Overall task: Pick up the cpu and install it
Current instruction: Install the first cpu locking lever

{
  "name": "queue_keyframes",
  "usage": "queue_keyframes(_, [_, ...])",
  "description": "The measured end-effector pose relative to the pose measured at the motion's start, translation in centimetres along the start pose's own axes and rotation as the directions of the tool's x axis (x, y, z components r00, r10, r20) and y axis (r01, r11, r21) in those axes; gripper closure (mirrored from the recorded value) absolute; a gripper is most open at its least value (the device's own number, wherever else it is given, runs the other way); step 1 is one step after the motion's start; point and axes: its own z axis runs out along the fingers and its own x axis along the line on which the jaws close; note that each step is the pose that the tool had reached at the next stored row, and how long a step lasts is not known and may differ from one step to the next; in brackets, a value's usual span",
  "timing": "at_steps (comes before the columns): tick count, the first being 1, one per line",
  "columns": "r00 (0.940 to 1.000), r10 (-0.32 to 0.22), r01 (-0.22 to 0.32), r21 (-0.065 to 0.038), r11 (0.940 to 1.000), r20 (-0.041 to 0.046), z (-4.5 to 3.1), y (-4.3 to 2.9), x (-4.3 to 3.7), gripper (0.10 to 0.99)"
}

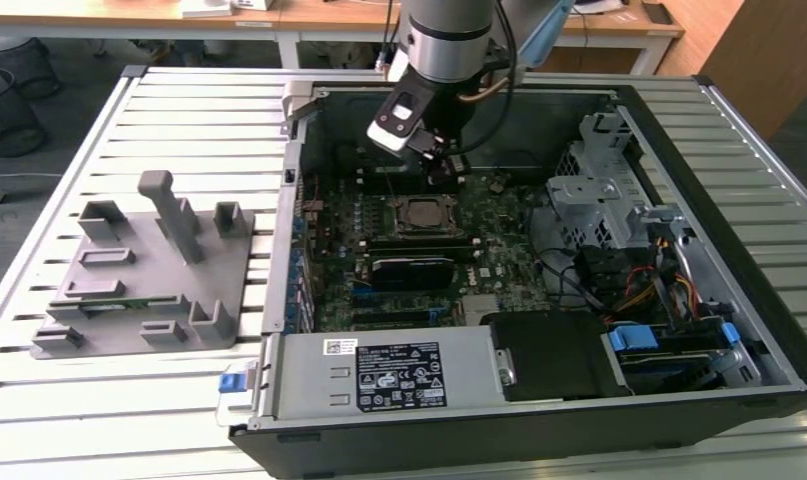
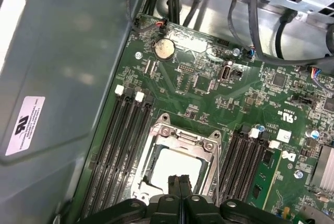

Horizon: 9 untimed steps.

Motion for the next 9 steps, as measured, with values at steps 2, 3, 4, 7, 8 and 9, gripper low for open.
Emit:
queue_keyframes(2, [1.0000,-0.010,0.010,0.000,1.0000,-0.0002,0.00,0.00,0.00,0.980])
queue_keyframes(3, [0.9999,-0.014,0.014,0.000,0.9999,-0.0004,0.00,0.00,0.00,0.980])
queue_keyframes(4, [0.9998,-0.019,0.019,0.000,0.9998,-0.0005,0.00,0.00,0.00,0.980])
queue_keyframes(7, [0.9995,-0.033,0.033,0.000,0.9995,-0.0007,0.00,0.00,0.00,0.980])
queue_keyframes(8, [0.9993,-0.037,0.037,0.000,0.9993,-0.0009,0.00,0.00,0.00,0.980])
queue_keyframes(9, [0.9992,-0.041,0.041,0.001,0.9992,-0.0010,0.00,0.00,0.00,0.980])
